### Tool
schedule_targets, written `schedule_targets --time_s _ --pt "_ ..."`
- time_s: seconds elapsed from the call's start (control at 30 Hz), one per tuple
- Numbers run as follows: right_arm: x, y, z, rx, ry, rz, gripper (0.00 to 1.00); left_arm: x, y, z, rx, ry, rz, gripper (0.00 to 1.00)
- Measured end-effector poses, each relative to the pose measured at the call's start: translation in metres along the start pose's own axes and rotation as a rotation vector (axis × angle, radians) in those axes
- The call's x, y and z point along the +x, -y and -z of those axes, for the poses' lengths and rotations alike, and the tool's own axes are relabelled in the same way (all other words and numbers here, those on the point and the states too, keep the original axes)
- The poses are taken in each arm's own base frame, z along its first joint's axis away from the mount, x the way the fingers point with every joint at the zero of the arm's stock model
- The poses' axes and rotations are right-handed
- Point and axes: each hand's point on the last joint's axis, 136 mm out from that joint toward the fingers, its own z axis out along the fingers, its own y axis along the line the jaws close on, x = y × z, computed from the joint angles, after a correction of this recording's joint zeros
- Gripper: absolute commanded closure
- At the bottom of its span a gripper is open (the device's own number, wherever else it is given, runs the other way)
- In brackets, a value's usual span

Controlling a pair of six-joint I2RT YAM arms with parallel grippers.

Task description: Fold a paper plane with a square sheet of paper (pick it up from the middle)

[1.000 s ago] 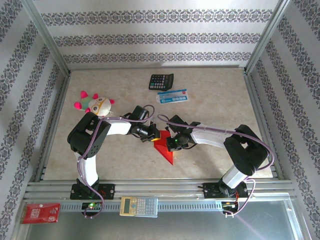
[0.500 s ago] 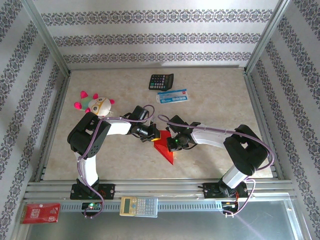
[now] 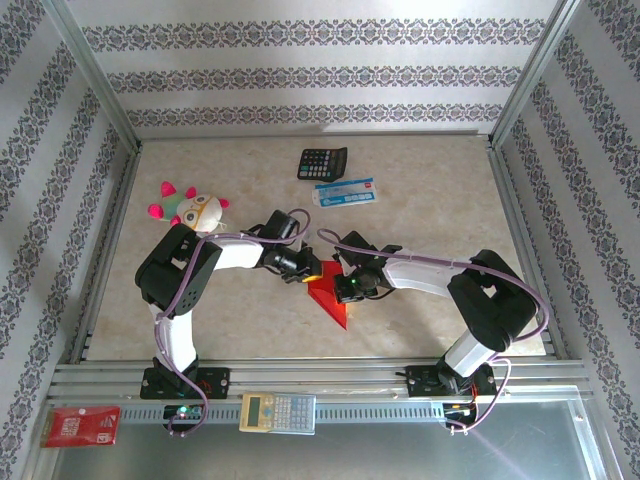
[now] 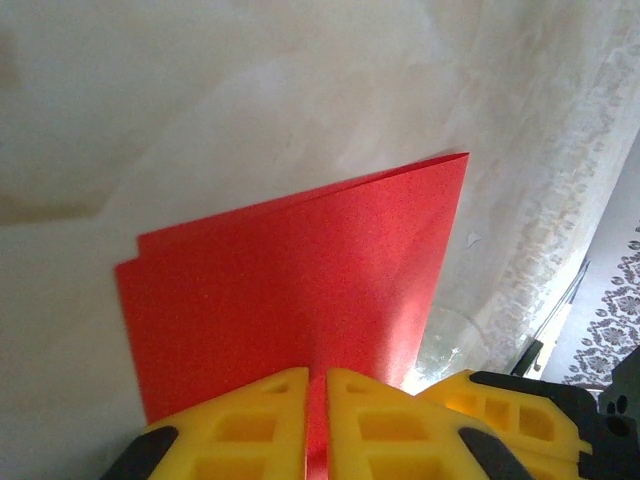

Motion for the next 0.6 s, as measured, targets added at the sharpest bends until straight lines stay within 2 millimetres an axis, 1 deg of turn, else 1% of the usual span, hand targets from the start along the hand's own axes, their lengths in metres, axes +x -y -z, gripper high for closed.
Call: schedule_targets --time_s 0.2,0.3,0.4,0.5,0.6 --pt "0.0 0.0 0.0 -0.003 0.005 -0.027 1.0 -0.009 0.005 0.005 -0.03 0.008 -0.002 0.71" --pt "-0.001 0.0 0.0 -0.005 0.008 -0.043 1.0 -0.018 0.008 0.015 -0.032 0.031 -0.001 0.68" --pt "-0.001 0.0 0.0 -0.005 0.008 -0.055 1.0 -0.03 0.01 0.036 -0.033 0.083 0.003 0.69" --pt "-0.002 -0.001 0.0 -0.005 0.009 -0.066 1.0 -0.043 0.017 0.065 -0.025 0.161 -0.004 0.72" --pt "-0.01 -0.001 -0.002 -0.006 0.013 -0.077 1.0 -0.046 0.023 0.092 -0.021 0.234 -0.019 0.75"
